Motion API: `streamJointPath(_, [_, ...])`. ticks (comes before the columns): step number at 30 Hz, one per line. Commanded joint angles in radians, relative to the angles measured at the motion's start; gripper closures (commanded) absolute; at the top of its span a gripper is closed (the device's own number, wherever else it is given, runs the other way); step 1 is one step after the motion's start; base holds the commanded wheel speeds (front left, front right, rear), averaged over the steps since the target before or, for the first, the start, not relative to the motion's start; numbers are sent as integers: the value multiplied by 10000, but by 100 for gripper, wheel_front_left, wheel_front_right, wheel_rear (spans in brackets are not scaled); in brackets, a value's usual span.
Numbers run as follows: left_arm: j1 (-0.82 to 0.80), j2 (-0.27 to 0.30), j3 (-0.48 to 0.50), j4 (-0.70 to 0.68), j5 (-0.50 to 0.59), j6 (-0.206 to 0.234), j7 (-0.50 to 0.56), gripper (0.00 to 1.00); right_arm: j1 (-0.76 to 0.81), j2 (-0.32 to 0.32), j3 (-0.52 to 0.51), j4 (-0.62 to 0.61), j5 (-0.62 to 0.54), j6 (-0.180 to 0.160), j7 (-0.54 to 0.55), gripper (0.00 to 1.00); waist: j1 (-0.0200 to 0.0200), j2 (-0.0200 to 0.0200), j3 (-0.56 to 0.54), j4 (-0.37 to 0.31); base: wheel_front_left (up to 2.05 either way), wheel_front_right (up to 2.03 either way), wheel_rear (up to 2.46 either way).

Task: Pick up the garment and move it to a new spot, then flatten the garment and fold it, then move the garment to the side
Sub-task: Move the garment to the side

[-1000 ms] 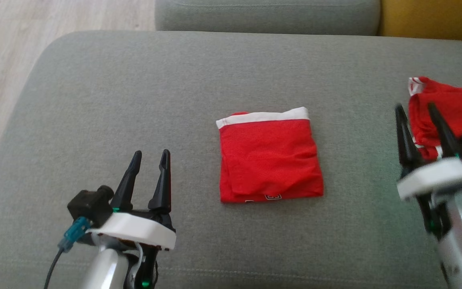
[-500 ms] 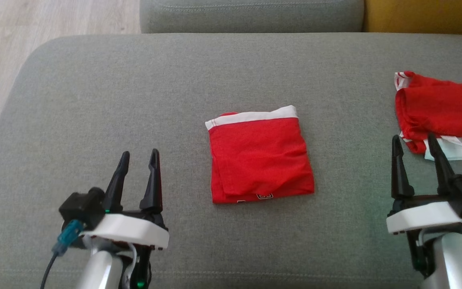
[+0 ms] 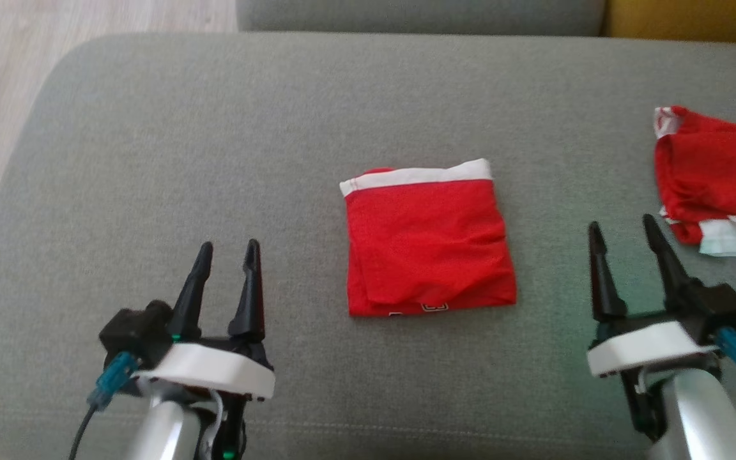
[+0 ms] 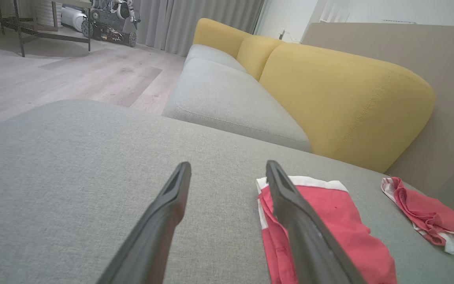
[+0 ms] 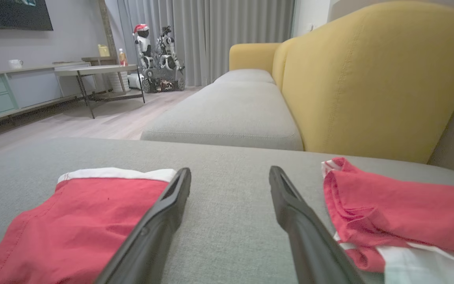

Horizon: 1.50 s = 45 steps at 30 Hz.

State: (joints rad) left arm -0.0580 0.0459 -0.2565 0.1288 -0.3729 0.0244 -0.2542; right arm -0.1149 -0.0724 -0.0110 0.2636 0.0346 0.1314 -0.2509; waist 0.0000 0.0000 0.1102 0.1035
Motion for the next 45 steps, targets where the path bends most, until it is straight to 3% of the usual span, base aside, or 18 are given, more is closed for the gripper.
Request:
streamJointPath(1, [-524, 43, 183, -403, -26, -56, -76, 0, -586, 36, 399, -190, 35, -7, -108, 0, 0, 0, 247, 157, 0, 0, 0])
streamJointPath(11, [-862, 43, -251, -320, -88, -90, -76, 0, -2062, -45, 1778, 2151, 1837, -7, 825, 0, 0, 0, 897, 831, 0, 0, 0])
streamJointPath(22, [-1051, 43, -515, -391, -166, 25, -76, 0, -3022, -138, 1990, 4176, 2498, -7, 1516, 0, 0, 0, 1253, 1456, 0, 0, 0])
streamJointPath(23, [-1049, 43, -525, -393, -173, 35, -76, 0, -3099, -166, 2042, 4297, 2467, -7, 1512, 40, 0, 0, 1277, 1481, 0, 0, 0])
streamJointPath(24, [-1048, 43, -536, -395, -176, 45, -76, 0, -3181, -263, 2125, 4377, 2297, -7, 1419, 100, 0, 0, 1292, 1497, 0, 0, 0])
streamJointPath(30, [-1046, 43, -497, -304, -73, -48, -76, 0, -3560, -1025, 2320, 4672, 803, -7, 513, 100, 0, 0, 1185, 1167, 0, 0, 0])
streamJointPath(37, [-1317, 43, -425, -506, 19, -142, -76, 0, -4119, -2347, 3132, 3969, -412, -7, 107, 100, 0, 0, 1411, 218, 0, 0, 0])
streamJointPath(45, [-2197, 43, -393, -517, 367, -416, -76, 0, -5230, -4588, 4436, 2986, 41, -7, 622, 100, 0, 0, 2272, -1105, 0, 0, 0])
